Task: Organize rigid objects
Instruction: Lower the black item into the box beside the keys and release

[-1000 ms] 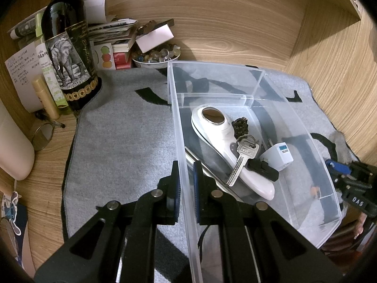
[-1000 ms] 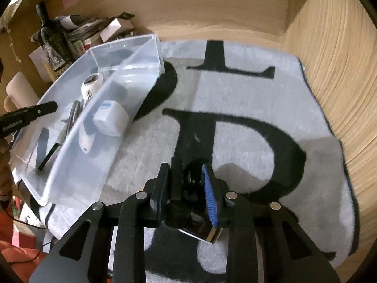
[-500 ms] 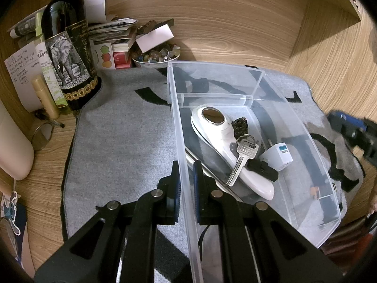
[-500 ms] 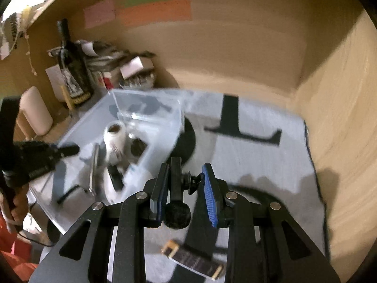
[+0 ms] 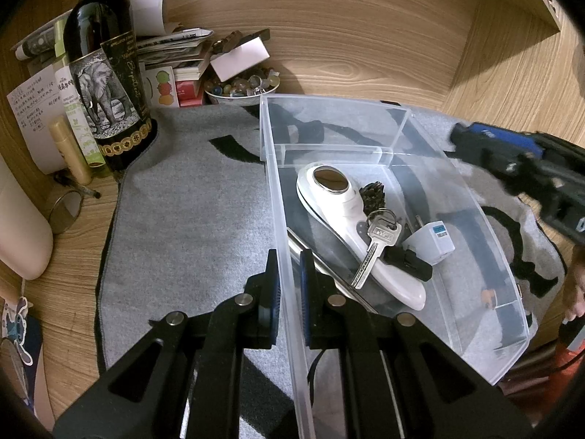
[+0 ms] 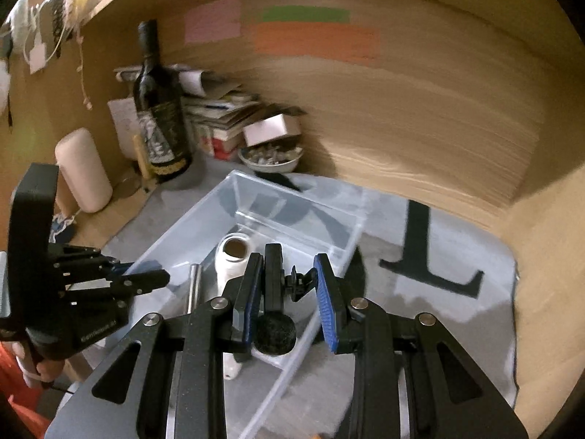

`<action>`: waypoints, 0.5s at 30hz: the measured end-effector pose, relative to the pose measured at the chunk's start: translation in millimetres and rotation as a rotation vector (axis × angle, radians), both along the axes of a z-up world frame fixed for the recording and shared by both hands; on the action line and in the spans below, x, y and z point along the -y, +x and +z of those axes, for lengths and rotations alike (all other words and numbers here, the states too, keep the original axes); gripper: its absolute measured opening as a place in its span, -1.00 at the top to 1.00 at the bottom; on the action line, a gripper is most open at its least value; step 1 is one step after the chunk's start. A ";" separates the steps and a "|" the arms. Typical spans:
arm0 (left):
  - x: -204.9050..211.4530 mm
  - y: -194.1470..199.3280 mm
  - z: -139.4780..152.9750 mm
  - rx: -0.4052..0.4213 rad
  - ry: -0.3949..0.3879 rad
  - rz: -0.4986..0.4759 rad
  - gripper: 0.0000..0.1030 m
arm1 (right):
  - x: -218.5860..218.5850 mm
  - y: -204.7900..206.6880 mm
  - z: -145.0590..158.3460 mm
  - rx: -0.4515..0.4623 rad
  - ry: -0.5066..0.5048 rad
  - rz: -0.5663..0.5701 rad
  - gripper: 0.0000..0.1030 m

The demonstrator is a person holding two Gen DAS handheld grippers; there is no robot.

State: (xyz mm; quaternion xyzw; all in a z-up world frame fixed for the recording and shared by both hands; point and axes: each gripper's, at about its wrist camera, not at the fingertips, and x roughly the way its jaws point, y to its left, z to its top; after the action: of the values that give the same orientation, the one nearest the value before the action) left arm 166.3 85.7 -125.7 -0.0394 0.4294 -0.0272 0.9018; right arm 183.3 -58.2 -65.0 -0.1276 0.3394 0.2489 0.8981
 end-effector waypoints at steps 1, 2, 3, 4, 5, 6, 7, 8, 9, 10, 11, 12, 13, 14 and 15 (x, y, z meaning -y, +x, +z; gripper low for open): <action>-0.3 -0.6 -0.1 0.000 -0.001 0.000 0.85 | -3.4 0.6 -2.3 -0.005 -0.005 0.007 0.50; -0.1 0.0 0.0 0.000 0.000 0.000 0.85 | -8.3 2.6 -6.1 -0.016 -0.014 0.017 0.50; -0.3 -0.3 -0.1 0.000 -0.001 0.000 0.85 | -10.0 3.9 -8.7 -0.021 -0.021 0.023 0.50; -0.4 -0.6 -0.1 0.000 -0.002 0.000 0.85 | -13.2 6.0 -12.9 -0.031 -0.030 0.028 0.50; -0.3 -0.6 -0.1 0.000 -0.001 0.000 0.85 | -15.2 8.4 -16.7 -0.041 -0.038 0.030 0.50; -0.2 -0.3 -0.1 0.000 -0.002 0.000 0.85 | -16.6 10.3 -19.2 -0.049 -0.044 0.029 0.50; -0.1 0.0 -0.1 0.000 -0.003 0.001 0.85 | -18.4 12.6 -23.0 -0.060 -0.051 0.029 0.50; 0.1 0.0 0.0 0.000 -0.002 0.001 0.85 | -19.7 14.5 -25.8 -0.070 -0.056 0.031 0.50; 0.0 0.0 0.0 0.000 -0.002 0.001 0.85 | -20.9 15.9 -27.9 -0.078 -0.060 0.031 0.50; -0.4 -0.6 -0.1 0.000 -0.002 0.001 0.85 | -22.3 17.1 -30.7 -0.088 -0.066 0.034 0.50; -0.3 0.0 0.0 -0.001 -0.004 0.001 0.85 | -23.2 18.0 -33.3 -0.098 -0.073 0.037 0.50; -0.2 0.2 0.0 -0.001 -0.006 0.001 0.85 | -23.9 18.6 -35.0 -0.102 -0.076 0.038 0.50; -0.5 -0.1 -0.2 -0.001 -0.007 0.000 0.85 | -24.7 18.9 -36.5 -0.105 -0.080 0.039 0.50; -0.3 0.2 -0.2 -0.001 -0.007 0.000 0.85 | -25.2 19.0 -37.6 -0.109 -0.084 0.040 0.50; 0.3 0.6 -0.2 -0.001 -0.006 0.000 0.85 | -25.5 18.7 -38.3 -0.114 -0.085 0.043 0.50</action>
State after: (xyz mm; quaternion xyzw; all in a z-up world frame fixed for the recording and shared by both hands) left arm 167.0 85.5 -125.9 -0.0421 0.4296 -0.0286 0.9016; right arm 202.0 -32.6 -103.3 -0.1586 0.3976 0.2603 0.8655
